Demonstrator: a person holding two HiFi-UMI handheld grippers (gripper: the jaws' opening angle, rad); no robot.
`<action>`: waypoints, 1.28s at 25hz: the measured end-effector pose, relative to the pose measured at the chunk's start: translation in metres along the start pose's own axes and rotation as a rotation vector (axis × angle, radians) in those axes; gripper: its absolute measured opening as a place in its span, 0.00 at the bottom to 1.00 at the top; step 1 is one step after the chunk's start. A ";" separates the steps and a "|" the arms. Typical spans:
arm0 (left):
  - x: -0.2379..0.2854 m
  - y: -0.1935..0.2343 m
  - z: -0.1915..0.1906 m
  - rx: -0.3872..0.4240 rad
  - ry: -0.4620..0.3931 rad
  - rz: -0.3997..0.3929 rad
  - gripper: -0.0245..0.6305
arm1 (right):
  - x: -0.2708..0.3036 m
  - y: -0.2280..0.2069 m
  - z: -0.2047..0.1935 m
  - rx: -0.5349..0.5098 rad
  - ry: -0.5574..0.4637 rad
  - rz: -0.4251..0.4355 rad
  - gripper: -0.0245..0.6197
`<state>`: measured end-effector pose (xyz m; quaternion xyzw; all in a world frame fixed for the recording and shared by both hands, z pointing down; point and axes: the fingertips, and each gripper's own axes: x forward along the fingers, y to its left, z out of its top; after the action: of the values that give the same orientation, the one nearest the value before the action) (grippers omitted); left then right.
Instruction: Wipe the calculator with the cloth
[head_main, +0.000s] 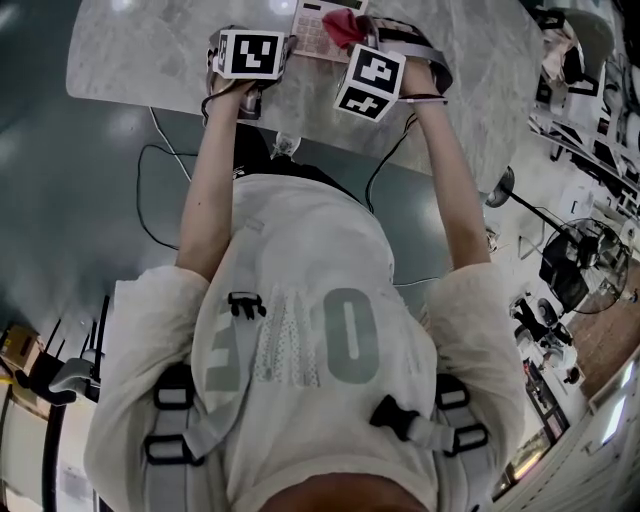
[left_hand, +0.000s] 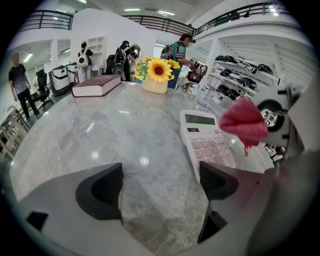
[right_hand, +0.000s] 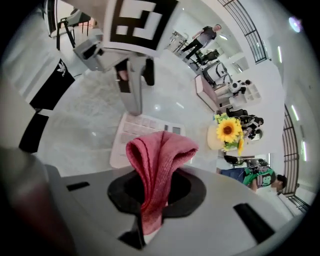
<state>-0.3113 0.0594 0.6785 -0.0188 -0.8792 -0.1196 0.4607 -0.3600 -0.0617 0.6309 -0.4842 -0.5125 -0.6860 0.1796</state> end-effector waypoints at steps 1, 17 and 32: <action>0.000 -0.001 0.000 -0.001 -0.002 -0.003 0.76 | 0.002 -0.014 0.000 -0.003 0.004 -0.025 0.12; 0.004 -0.006 0.004 0.004 -0.002 -0.011 0.76 | 0.053 -0.068 0.023 -0.034 0.054 -0.082 0.12; 0.005 -0.006 0.003 0.004 -0.013 -0.011 0.76 | 0.053 -0.032 0.034 -0.030 0.040 -0.053 0.12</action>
<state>-0.3174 0.0538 0.6800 -0.0135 -0.8825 -0.1202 0.4545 -0.3925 -0.0052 0.6594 -0.4593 -0.5110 -0.7078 0.1643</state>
